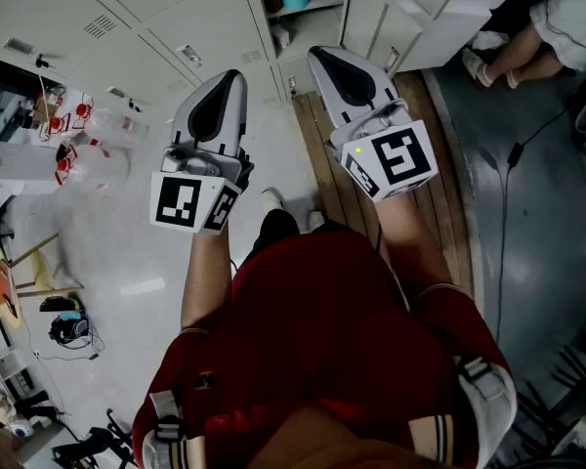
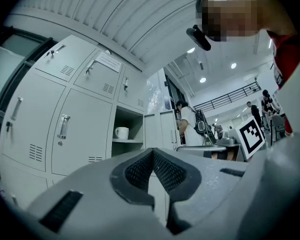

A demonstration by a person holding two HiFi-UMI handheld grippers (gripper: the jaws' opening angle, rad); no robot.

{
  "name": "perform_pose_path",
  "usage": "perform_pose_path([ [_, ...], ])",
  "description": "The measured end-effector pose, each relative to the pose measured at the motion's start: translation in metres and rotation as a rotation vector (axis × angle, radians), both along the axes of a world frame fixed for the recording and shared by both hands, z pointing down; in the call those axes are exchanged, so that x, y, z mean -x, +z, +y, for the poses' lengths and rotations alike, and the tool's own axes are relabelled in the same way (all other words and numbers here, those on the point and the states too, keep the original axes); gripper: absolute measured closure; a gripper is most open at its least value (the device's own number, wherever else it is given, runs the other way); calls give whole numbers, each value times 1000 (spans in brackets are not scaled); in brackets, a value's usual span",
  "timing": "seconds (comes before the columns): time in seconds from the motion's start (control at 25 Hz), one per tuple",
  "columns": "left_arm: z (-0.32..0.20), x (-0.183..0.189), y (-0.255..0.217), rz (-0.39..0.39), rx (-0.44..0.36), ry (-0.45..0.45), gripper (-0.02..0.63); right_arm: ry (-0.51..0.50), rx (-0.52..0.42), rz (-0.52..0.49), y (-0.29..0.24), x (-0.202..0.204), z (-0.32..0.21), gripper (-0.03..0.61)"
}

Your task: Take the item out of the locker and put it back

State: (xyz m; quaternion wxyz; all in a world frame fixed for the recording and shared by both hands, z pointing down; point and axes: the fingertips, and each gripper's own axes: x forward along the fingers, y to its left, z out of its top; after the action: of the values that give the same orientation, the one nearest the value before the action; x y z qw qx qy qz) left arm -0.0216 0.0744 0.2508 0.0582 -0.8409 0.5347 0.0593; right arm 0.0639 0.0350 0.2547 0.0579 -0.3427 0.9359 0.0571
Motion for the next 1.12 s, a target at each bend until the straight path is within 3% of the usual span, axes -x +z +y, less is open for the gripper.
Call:
perform_pose_path([
  [0.64, -32, 21, 8, 17, 13, 32, 608, 19, 34, 1, 0, 25, -27, 573],
  [1.12, -74, 52, 3, 27, 2, 68, 607, 58, 52, 10, -6, 49, -69, 388],
])
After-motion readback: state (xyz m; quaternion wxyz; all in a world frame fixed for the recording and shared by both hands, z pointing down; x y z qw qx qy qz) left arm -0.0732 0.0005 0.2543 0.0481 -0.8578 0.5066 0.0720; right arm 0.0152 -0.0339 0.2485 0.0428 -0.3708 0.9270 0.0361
